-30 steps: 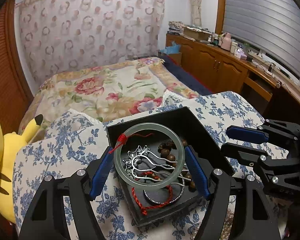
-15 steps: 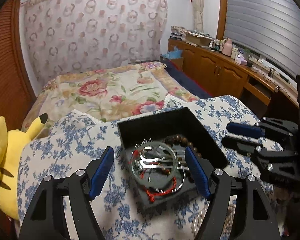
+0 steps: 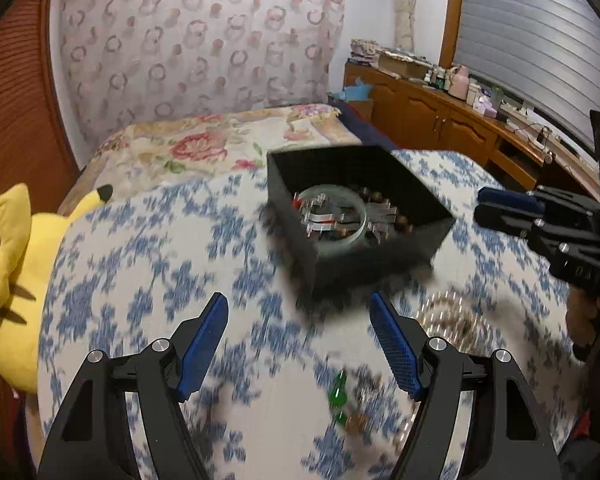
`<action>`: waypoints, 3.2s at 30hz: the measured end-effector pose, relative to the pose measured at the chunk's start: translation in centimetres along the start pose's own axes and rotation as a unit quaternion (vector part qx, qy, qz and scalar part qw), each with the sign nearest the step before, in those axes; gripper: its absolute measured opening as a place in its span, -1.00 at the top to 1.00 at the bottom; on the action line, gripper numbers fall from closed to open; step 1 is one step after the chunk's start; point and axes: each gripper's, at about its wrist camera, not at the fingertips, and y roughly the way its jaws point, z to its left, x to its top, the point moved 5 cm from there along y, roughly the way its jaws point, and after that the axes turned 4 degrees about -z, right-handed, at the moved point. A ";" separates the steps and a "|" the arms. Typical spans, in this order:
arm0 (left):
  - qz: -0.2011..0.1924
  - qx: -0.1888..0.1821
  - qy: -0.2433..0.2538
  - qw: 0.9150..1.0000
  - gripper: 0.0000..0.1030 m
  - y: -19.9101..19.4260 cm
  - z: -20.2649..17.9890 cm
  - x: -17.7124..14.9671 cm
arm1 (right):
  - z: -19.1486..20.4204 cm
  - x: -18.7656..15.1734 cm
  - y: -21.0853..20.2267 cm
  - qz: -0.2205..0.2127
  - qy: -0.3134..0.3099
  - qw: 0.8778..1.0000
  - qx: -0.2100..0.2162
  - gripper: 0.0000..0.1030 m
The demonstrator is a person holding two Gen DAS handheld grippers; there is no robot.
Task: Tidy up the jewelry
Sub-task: 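Grasp the green jade drop earrings with the left tool, then grasp the gold flower earring with the right tool while the left tool lifts the green earrings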
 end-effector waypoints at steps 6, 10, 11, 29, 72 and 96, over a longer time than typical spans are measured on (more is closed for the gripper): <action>0.023 -0.004 0.001 1.000 -0.36 0.0 0.3 -2.6 | 0.6 -1.6 -0.8 0.011 0.004 1.000 -0.003 0.39; 0.032 -0.016 -0.005 0.999 -0.33 -0.3 0.4 -3.6 | 1.1 -2.3 -1.3 0.014 0.006 1.000 -0.002 0.39; 0.033 -0.019 -0.005 0.999 -0.31 -0.3 0.3 -3.9 | 1.1 -2.3 -1.3 0.014 0.007 1.000 0.000 0.39; 0.055 -0.016 0.025 0.998 0.34 1.3 -1.5 -4.1 | 2.4 -4.4 -2.7 0.019 0.012 1.000 0.006 0.39; -0.068 -0.012 -0.039 0.997 0.87 -8.3 2.1 -2.0 | 10.7 -4.8 1.0 0.061 -0.036 0.995 0.076 0.17; -0.076 -0.004 -0.052 0.996 0.87 -9.1 3.3 -2.4 | 15.3 -5.5 5.6 0.117 -0.135 0.979 0.094 0.67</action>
